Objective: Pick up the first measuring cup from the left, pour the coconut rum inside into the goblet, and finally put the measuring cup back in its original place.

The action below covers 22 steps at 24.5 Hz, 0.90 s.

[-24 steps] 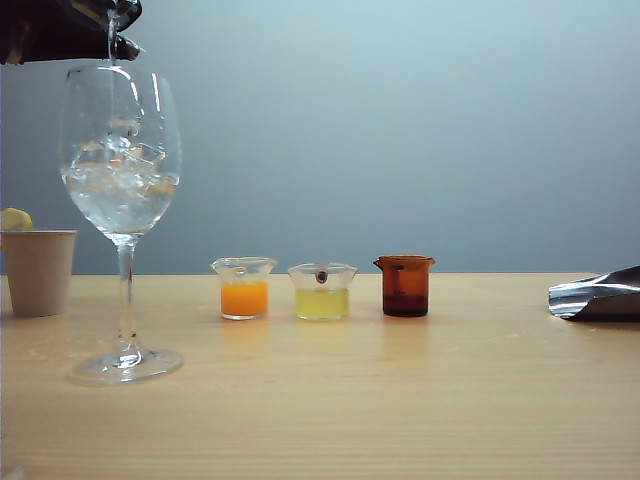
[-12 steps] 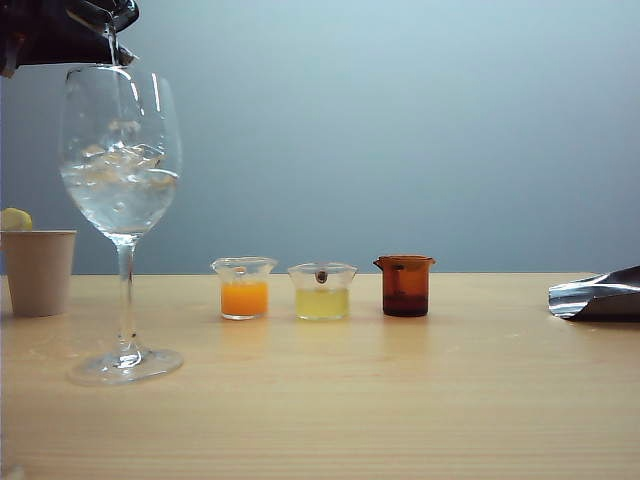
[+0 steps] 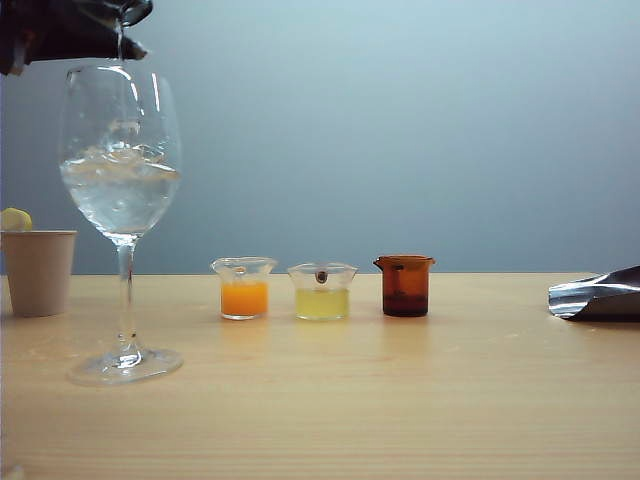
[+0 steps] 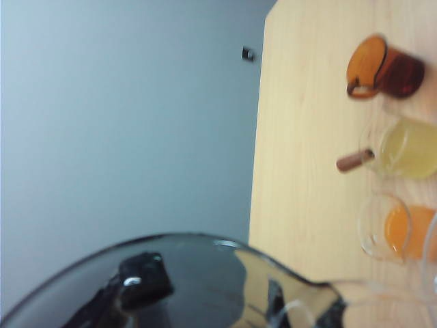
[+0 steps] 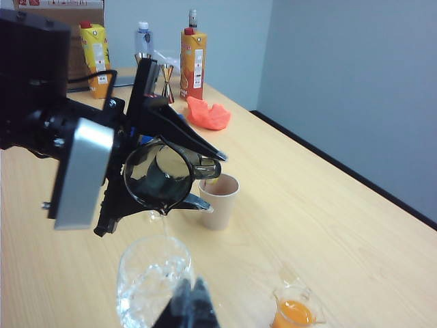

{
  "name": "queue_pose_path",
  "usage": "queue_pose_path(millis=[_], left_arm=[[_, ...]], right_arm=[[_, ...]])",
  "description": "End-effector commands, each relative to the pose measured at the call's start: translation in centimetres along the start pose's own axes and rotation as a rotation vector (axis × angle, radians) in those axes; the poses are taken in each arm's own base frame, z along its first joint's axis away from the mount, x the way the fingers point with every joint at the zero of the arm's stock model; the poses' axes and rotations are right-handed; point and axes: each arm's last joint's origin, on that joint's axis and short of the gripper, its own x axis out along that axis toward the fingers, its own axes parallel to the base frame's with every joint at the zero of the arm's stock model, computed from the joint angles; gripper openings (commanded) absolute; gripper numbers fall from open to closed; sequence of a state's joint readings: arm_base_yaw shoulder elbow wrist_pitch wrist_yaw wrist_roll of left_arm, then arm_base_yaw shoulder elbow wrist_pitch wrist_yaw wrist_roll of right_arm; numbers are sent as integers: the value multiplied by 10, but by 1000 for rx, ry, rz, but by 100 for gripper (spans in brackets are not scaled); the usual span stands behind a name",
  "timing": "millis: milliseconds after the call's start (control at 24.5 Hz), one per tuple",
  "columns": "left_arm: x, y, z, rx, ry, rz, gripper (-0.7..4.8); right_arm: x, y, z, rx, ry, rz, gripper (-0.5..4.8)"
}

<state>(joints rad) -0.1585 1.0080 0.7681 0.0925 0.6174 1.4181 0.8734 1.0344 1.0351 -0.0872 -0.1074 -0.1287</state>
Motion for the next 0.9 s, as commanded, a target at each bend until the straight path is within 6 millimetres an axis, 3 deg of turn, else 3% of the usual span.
queue_pose_path(millis=[41, 900], left_arm=[[2, 4, 8, 67, -15, 0, 115], [0, 5, 9, 259, 34, -38, 115]], right_arm=[[0, 0, 0, -1, 9, 5, -6], [0, 1, -3, 9, 33, 9, -6]])
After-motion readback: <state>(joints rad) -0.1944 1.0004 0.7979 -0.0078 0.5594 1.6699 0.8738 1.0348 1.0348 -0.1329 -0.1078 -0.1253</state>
